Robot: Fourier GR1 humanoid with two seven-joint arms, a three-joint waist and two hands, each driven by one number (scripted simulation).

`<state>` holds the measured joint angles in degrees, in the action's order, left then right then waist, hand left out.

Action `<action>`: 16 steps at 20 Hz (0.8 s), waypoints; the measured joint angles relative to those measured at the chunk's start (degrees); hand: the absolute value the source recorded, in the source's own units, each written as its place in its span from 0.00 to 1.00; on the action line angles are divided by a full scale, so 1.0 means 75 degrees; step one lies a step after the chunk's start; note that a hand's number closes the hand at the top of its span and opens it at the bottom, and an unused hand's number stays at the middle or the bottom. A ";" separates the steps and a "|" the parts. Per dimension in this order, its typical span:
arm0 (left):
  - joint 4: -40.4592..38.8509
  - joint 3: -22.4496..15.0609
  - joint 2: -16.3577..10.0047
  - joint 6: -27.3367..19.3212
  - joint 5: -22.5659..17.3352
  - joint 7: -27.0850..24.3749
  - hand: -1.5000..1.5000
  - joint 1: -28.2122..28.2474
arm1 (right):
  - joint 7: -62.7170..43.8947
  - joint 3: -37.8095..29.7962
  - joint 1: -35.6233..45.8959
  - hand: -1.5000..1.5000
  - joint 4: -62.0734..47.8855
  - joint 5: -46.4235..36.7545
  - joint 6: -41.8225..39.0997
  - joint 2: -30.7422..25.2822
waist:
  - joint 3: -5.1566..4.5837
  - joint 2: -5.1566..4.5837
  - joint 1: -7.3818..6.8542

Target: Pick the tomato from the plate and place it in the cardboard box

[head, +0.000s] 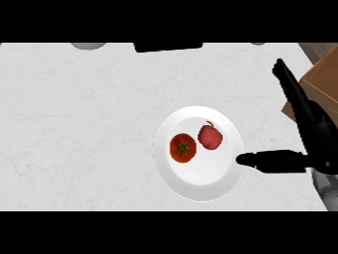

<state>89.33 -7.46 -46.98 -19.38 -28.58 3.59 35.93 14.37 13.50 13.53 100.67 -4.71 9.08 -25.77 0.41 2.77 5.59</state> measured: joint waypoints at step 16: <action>0.1390 0.0179 0.1004 0.0674 -0.0981 -0.0393 0.50 -0.2741 | -0.5055 0.2294 0.0339 0.00 0.0979 -0.3437 -0.1568 -0.0968 | -0.0129 -0.0264 -0.0136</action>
<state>99.76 -6.11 -39.44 -14.32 -35.94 0.64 15.37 -23.54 30.71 16.07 108.01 -30.49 -2.68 -33.03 -0.55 0.79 4.57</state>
